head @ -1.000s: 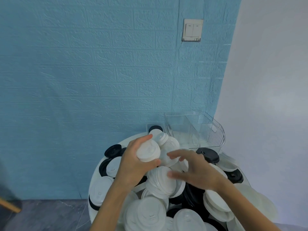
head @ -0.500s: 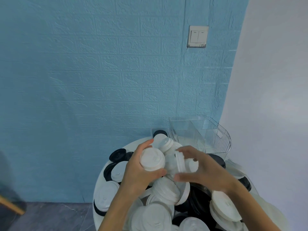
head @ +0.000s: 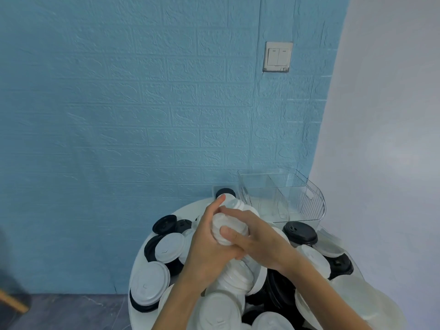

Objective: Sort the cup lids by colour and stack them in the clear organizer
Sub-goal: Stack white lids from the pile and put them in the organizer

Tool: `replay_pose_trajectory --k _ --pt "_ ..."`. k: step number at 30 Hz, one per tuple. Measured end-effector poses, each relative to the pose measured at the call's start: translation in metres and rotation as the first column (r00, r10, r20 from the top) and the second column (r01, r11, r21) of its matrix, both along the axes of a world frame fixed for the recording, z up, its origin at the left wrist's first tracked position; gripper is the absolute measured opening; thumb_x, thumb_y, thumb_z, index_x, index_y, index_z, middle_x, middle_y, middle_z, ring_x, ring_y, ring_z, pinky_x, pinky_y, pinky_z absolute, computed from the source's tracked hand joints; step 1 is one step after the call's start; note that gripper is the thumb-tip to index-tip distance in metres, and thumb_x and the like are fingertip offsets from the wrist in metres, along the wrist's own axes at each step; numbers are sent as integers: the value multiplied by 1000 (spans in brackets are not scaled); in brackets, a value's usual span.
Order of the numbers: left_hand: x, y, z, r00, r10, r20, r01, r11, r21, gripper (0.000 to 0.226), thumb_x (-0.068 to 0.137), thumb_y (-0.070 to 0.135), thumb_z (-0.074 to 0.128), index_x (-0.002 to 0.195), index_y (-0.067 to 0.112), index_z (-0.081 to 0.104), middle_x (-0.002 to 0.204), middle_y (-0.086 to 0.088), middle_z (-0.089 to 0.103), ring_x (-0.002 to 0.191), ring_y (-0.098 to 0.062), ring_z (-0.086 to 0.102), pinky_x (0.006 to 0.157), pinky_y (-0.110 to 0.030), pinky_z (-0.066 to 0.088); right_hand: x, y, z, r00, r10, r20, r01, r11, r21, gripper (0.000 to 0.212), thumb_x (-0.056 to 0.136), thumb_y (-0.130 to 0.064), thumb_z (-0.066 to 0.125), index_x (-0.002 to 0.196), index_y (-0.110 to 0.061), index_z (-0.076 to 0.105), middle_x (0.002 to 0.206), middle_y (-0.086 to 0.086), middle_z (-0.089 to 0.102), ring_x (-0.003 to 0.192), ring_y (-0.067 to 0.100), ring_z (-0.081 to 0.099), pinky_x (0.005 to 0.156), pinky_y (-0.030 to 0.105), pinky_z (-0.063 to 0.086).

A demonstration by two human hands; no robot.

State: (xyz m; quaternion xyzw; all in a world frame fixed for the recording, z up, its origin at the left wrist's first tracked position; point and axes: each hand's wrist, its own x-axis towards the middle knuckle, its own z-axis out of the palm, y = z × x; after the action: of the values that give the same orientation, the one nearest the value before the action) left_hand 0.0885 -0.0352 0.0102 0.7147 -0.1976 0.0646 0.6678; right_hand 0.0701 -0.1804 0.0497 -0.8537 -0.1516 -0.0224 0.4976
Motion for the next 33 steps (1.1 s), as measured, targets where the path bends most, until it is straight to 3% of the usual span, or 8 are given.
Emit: replay_pose_trajectory --k 3,9,14,16,19,23,28,33 --pt "-1 -1 0 999 22 30 -23 999 28 99 52 21 96 136 47 51 133 15 60 115 -5 65 86 -28 60 3 -2 -2 998 25 -54 -14 982 188 41 86 -27 77 123 -34 62 113 -16 71 108 5 69 89 24 56" --pt "1 -4 -2 989 110 94 -119 988 102 85 46 49 88 125 57 56 125 18 65 118 -5 62 98 -40 56 8 -7 -9 994 -26 -110 59 950 306 55 67 -9 93 116 -19 69 104 -5 75 99 16 74 82 25 58" --pt "2 3 -3 990 118 80 -127 986 110 72 53 45 95 117 49 63 116 13 69 109 -11 65 93 -43 57 4 -20 -4 980 14 -199 61 929 366 73 76 -37 88 139 -26 53 127 -4 70 104 20 74 92 35 58" --pt "5 7 -4 986 151 71 -158 982 108 69 53 38 97 113 48 64 115 18 67 108 -5 63 93 -36 55 0 -32 -7 991 -46 -127 77 965 251 68 79 -52 80 138 -34 53 131 -9 67 101 15 73 91 36 58" --pt "7 12 -6 984 165 66 -172 978 118 68 55 27 99 111 45 64 110 28 64 104 3 59 88 -20 51 -10 -59 -20 987 -125 97 139 980 -144 69 68 -72 75 130 -47 56 129 -25 59 106 2 59 90 23 47" --pt "7 11 -7 988 149 39 -152 982 116 67 59 17 98 111 43 64 106 32 61 100 7 57 80 -8 46 -20 -76 -39 999 -33 7 30 799 -601 94 54 -90 68 136 -53 43 127 -35 42 122 0 32 108 29 22" --pt "4 7 -7 989 148 23 -150 984 92 69 54 27 97 107 53 64 112 21 64 102 7 57 85 -17 47 -21 -63 -57 995 -75 71 103 733 -672 89 53 -89 67 129 -49 45 113 -30 50 115 6 32 101 30 23" --pt "2 8 -7 989 147 27 -149 984 97 69 57 23 98 110 49 64 112 21 64 101 8 57 80 -9 44 -23 -64 -46 984 -121 132 171 855 -490 79 58 -76 76 128 -51 51 118 -35 50 120 -3 33 106 27 22"
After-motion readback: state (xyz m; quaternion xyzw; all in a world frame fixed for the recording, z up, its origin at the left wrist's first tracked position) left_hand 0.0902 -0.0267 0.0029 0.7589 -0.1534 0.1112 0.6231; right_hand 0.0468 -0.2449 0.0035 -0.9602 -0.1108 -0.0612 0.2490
